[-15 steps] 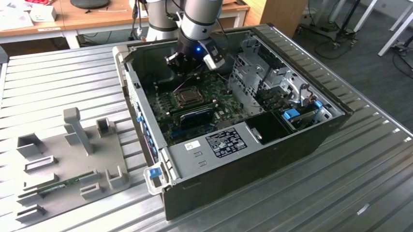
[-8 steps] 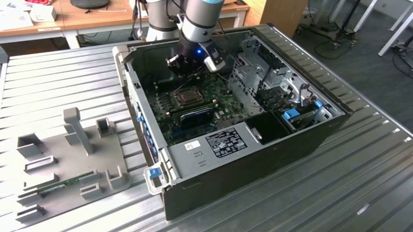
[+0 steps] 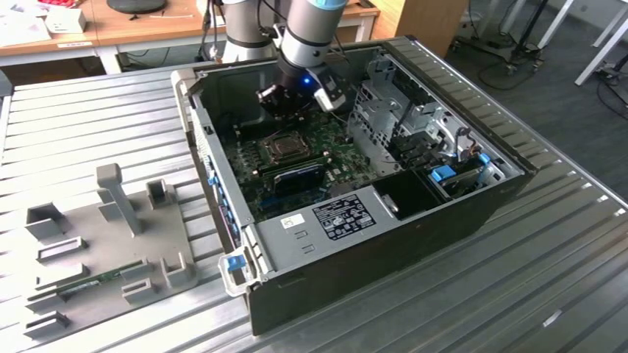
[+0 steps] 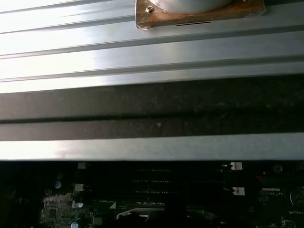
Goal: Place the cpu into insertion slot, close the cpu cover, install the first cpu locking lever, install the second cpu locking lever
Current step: 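Install the first cpu locking lever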
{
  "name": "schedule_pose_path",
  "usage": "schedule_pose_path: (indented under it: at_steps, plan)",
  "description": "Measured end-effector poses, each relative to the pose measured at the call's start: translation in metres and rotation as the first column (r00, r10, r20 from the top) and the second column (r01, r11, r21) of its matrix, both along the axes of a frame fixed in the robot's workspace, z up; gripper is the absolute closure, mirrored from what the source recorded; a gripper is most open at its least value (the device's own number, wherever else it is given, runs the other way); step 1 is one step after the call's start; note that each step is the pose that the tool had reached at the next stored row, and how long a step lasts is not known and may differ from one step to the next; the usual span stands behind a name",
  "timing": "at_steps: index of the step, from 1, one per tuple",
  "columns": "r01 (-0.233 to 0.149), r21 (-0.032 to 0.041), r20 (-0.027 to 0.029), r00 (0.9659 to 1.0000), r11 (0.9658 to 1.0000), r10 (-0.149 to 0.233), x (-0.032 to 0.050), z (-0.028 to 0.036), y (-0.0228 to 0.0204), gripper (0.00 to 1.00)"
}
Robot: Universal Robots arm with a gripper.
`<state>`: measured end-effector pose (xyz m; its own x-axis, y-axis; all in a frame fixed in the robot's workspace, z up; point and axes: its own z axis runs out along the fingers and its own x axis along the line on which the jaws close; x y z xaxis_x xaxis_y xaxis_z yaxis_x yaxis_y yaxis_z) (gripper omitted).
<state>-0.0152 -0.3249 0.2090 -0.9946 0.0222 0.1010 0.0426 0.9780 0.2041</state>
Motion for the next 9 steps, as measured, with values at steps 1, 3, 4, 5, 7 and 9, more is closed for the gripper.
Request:
schedule_pose_path:
  at_steps: [1,3,4,5,7,9]
  plan:
    - [0.000,-0.0001,0.0000,1.0000,1.0000,0.000,0.0006,-0.0005,0.0000,0.90]
    - [0.000,-0.0001,-0.0001,1.0000,1.0000,0.000,0.0021,-0.0015,0.0000,0.90]
    - [0.000,-0.0001,-0.0001,1.0000,1.0000,0.000,0.0029,-0.0019,0.0000,0.90]
    - [0.000,-0.0002,-0.0002,1.0000,1.0000,0.000,0.0035,-0.0022,0.0000,0.90]
    - [0.000,-0.0003,-0.0003,1.0000,1.0000,0.000,0.0050,-0.0026,0.0001,0.90]
    - [0.000,0.0000,-0.0003,1.0000,1.0000,0.000,0.0063,-0.0030,0.0005,0.90]
